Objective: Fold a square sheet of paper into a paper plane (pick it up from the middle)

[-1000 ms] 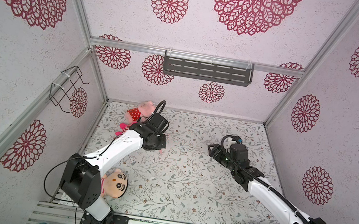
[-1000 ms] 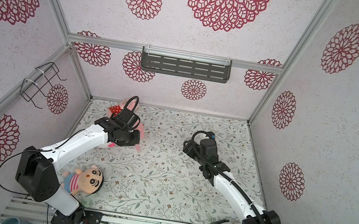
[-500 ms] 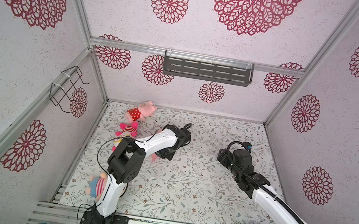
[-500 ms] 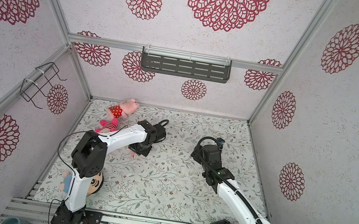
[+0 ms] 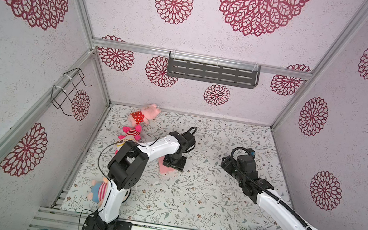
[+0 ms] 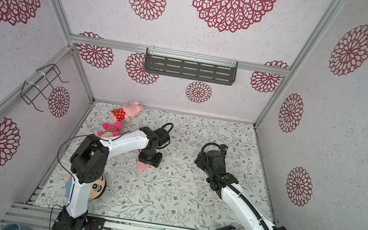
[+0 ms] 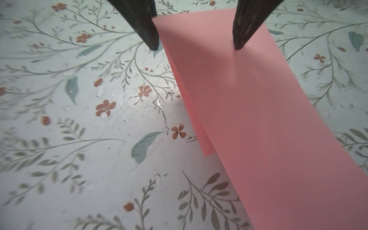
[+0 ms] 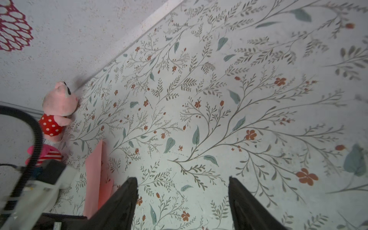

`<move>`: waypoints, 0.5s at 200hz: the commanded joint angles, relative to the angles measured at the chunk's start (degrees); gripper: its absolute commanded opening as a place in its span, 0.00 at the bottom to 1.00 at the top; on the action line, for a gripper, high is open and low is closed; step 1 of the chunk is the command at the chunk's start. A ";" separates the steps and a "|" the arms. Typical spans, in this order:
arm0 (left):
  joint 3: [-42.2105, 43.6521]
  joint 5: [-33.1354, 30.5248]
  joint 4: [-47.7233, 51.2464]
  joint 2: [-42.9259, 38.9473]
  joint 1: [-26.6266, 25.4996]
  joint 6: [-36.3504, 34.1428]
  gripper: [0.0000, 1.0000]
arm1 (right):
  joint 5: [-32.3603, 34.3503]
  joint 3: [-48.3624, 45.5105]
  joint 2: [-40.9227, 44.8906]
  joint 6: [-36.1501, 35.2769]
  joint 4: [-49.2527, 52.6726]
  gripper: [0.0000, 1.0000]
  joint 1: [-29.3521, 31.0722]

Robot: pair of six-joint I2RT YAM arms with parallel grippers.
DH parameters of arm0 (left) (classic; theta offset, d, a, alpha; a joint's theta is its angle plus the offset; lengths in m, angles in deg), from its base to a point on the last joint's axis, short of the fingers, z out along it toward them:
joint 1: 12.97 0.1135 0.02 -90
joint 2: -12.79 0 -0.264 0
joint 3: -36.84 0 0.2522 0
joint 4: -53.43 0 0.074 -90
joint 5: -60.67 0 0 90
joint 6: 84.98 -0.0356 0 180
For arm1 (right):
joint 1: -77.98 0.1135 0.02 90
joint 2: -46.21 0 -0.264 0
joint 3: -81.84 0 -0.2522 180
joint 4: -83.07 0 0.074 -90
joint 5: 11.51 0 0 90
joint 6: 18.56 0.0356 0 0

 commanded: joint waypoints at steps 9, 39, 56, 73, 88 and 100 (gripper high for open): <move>7.18 10.05 -10.83 -11.45 7.05 4.34 0.74 | -9.91 5.31 -8.27 -1.72 -4.95 0.67 2.34; 16.59 14.42 -18.64 -19.97 12.76 6.68 0.84 | -12.48 14.86 -18.91 -4.07 -4.08 0.61 9.06; 21.23 14.52 -21.64 -23.85 15.22 8.19 0.87 | -15.44 20.22 -25.03 -4.79 -5.02 0.61 12.07; 25.38 14.05 -23.71 -26.75 17.79 10.28 0.88 | -19.23 26.29 -31.91 -5.05 -4.59 0.57 14.28; 28.87 14.53 -25.29 -28.73 20.20 12.33 0.89 | -22.08 30.83 -37.54 -4.96 -4.13 0.52 16.13; 31.73 16.23 -27.28 -30.15 21.86 13.86 0.89 | -24.81 33.71 -41.19 -4.61 -4.33 0.49 17.02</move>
